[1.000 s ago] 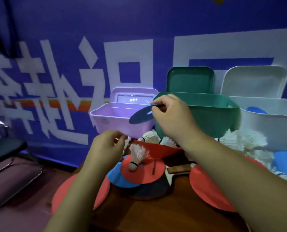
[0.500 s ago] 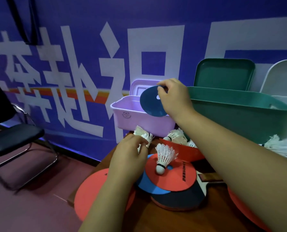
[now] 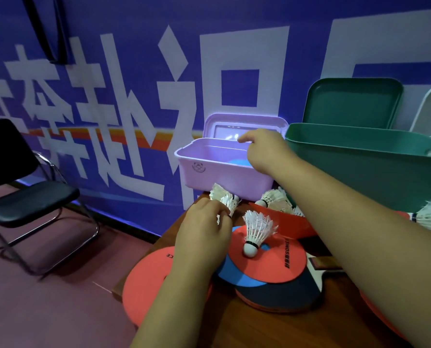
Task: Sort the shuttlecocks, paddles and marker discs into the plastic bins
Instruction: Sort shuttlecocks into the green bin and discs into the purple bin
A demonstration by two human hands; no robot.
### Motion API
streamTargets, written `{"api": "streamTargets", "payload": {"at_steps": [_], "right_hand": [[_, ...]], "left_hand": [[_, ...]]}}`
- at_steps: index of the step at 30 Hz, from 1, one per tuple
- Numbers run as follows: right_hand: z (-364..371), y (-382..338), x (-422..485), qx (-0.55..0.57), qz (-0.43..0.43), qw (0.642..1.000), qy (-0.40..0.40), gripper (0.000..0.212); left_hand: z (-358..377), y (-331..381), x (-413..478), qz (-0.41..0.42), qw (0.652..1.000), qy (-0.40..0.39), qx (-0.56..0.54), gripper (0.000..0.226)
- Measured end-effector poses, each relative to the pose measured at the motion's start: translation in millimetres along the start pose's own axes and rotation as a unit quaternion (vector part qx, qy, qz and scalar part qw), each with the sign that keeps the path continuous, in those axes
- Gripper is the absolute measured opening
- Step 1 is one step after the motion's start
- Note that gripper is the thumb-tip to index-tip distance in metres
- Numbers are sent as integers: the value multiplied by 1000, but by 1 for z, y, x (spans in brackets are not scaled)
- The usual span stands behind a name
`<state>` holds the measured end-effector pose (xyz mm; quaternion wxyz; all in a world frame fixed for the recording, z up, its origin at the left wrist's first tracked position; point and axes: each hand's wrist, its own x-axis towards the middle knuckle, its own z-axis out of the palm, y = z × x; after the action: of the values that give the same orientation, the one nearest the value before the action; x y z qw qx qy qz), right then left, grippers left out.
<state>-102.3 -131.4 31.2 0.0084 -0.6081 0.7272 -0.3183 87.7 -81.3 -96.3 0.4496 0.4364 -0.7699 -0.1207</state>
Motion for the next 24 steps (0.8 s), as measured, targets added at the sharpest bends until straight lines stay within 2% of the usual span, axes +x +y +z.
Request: {"api": "streamTargets", "payload": {"at_steps": [6, 8, 12, 14, 18, 21, 24], "right_hand": [[-11, 0, -56, 132, 14, 990, 39, 49], [-14, 6, -78, 140, 23, 989, 40, 43], [-18, 15, -107, -4, -15, 1000, -25, 30], [-18, 15, -116, -37, -43, 998, -40, 27], [-7, 20, -133, -106, -124, 986, -38, 29], [3, 27, -145, -159, -142, 977, -13, 33], [13, 34, -152, -170, -156, 973, 18, 34]], "left_hand": [[4, -1, 1, 18, 1000, -3, 12, 6], [6, -3, 1, 8, 1000, 8, 25, 10], [7, -13, 5, -56, 997, 16, 59, 23], [7, -13, 4, -70, 996, 2, 58, 25], [7, -10, 2, -71, 995, -20, 73, 33], [9, -8, -2, -69, 994, -7, 81, 42], [10, -6, -3, -68, 993, 19, 98, 40]]}}
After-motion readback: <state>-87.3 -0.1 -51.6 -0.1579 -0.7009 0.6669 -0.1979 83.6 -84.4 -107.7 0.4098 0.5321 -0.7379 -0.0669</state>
